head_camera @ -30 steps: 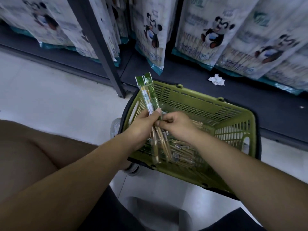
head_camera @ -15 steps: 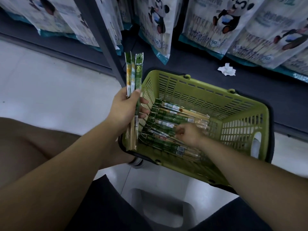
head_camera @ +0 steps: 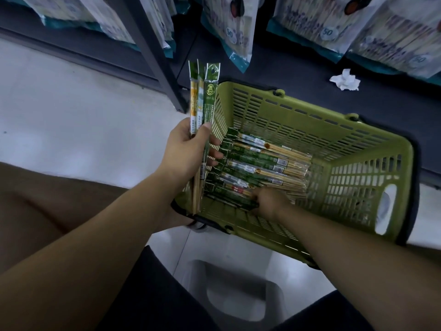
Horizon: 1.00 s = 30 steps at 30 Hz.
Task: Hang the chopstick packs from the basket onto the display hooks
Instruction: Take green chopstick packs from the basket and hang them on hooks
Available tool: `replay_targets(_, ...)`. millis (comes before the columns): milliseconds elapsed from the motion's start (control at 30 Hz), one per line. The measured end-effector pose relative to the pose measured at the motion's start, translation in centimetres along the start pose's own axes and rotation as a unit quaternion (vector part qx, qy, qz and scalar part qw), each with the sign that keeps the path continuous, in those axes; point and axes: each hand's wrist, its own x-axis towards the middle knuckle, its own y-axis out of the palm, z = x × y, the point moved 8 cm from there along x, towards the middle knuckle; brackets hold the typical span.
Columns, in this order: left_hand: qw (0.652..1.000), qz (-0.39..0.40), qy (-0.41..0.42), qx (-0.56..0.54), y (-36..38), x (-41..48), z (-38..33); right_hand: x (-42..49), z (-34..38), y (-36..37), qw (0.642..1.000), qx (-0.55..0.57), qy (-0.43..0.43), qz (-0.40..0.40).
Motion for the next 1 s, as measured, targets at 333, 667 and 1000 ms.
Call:
replay_targets(333, 1.0, -0.004, 0.001, -0.005, 0.0, -0.1, -0.1, -0.3, -0.4, -0.4, 1.0, -0.006, -0.013, -0.021)
replay_targets(667, 1.0, -0.025, -0.004, -0.018, -0.4, 0.1, -0.1, -3.4, -1.2, -8.0, 0.973, 0.2, -0.034, -0.113)
replay_targets(1000, 0.996, 0.016, -0.064, -0.063, 1.7, -0.9, 1.0, -7.8, 6.2, -14.8, 0.905, 0.377, -0.096, -0.173)
